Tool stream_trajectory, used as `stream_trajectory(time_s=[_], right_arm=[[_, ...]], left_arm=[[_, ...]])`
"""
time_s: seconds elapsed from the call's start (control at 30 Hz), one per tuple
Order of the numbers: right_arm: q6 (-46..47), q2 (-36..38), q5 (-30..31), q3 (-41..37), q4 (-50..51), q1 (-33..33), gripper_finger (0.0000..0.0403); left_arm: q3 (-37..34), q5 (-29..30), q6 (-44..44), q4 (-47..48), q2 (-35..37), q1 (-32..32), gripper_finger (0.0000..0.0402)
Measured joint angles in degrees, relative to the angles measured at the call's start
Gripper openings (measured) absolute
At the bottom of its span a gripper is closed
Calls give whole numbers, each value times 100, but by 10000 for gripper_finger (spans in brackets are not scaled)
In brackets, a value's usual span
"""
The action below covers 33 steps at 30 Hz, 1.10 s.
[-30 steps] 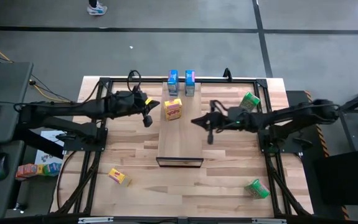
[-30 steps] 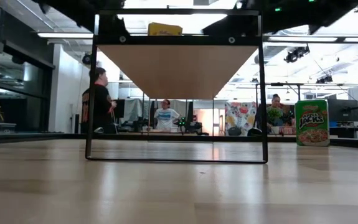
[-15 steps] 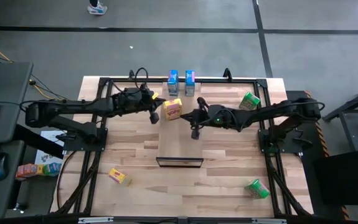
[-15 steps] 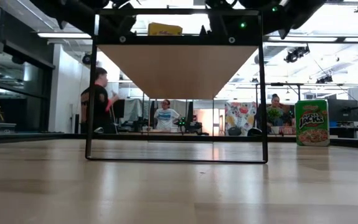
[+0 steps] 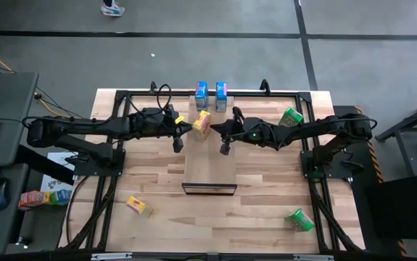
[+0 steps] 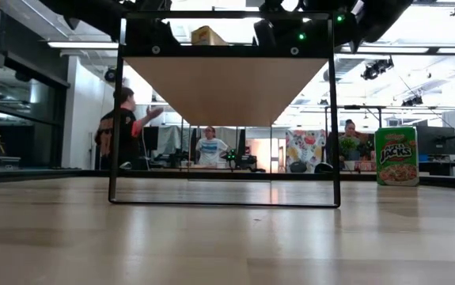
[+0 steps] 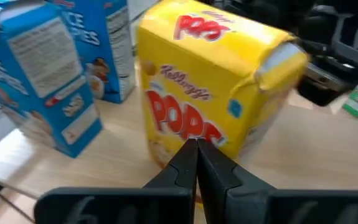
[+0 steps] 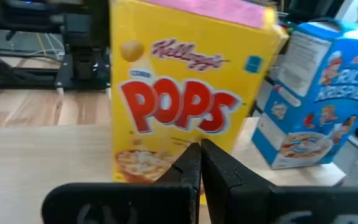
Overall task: Stack cereal on shelf
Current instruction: Put the top yellow cereal box on the shelf
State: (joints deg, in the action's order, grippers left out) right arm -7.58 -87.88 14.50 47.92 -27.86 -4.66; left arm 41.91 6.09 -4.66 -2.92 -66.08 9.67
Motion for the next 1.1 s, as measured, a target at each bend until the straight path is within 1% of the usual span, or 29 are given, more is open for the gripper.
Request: stream_trajectory(time_s=[0.07, 0.3, 0.43, 0.53, 0.7, 0.8, 0.93, 1.03, 1.1], right_arm=[[-24, -60, -22, 2, -232, -31, 0], [5, -97, -127, 2, -308, -186, 0], [40, -222, -272, 2, -655, -254, 0], [70, -299, -425, 2, -799, -287, 0], [47, -267, -310, 2, -705, -285, 0], [-2, -231, -287, 2, -595, -285, 0], [174, -235, -254, 2, -74, -278, 0], [288, -238, -249, 2, 354, -208, 0], [298, -238, -276, 2, 409, -152, 0]], left_arm=[[0, -4, -66, 9, 0, -83, 0], [0, 0, -149, -48, 0, -299, 0], [0, 0, -310, -120, -27, -347, 0], [0, 24, -316, -135, -28, -349, 0], [0, 399, -116, -125, -28, -262, 0], [0, 433, 37, -94, -26, -101, 0], [0, 202, 244, 81, -26, 190, 0], [0, -169, 278, 150, -26, 420, 0], [0, -403, 286, 153, -26, 545, 0]])
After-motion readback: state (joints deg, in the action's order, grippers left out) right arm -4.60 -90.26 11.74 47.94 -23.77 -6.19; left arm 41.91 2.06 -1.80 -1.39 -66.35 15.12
